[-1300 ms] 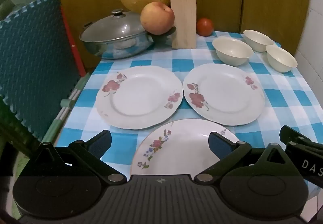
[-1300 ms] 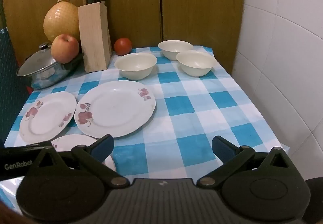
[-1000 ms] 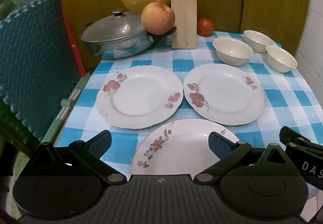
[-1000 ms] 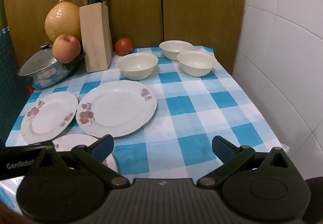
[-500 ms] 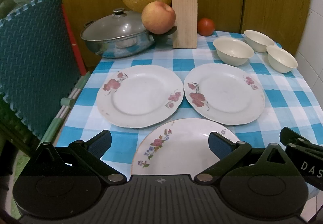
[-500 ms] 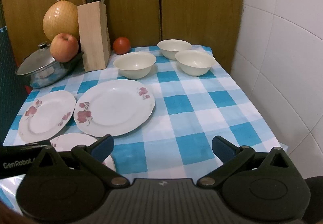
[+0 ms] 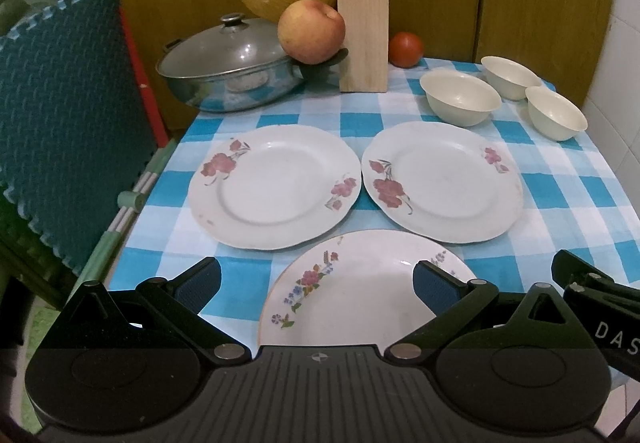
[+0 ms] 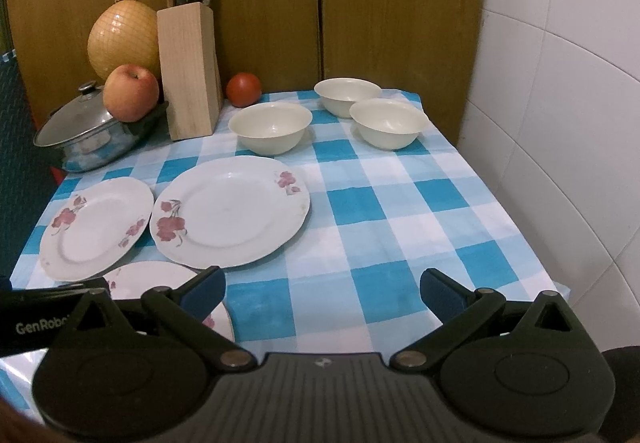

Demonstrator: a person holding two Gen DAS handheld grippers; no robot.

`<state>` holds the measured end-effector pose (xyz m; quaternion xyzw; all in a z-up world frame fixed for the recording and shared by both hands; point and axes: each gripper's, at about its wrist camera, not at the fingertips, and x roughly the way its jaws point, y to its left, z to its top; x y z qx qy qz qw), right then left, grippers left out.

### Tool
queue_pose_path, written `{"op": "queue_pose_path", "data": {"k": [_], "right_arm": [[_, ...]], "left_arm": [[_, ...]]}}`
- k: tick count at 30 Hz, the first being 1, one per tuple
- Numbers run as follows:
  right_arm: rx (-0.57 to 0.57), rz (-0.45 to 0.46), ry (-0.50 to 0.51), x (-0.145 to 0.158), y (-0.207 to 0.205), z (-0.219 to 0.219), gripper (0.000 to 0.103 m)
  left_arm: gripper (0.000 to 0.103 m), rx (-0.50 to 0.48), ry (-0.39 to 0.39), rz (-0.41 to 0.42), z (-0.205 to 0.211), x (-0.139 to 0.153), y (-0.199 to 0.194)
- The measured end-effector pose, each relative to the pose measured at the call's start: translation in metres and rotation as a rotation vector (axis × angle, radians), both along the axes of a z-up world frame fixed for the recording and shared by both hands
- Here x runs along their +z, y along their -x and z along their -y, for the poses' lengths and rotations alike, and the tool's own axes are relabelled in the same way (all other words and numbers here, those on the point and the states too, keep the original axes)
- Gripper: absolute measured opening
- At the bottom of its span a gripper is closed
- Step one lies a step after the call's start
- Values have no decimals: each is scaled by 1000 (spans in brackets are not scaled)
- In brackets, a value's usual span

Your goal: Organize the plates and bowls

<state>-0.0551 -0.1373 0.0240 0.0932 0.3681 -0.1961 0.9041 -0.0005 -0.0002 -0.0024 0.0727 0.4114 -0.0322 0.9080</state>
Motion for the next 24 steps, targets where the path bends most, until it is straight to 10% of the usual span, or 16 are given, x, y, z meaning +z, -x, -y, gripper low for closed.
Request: {"op": "queue_pose_path", "data": {"k": [24], "right_arm": [[14,-17,-22,-3,-3,-3,102]], "left_arm": [[103,11,7,-14,-4,-4,1]]}}
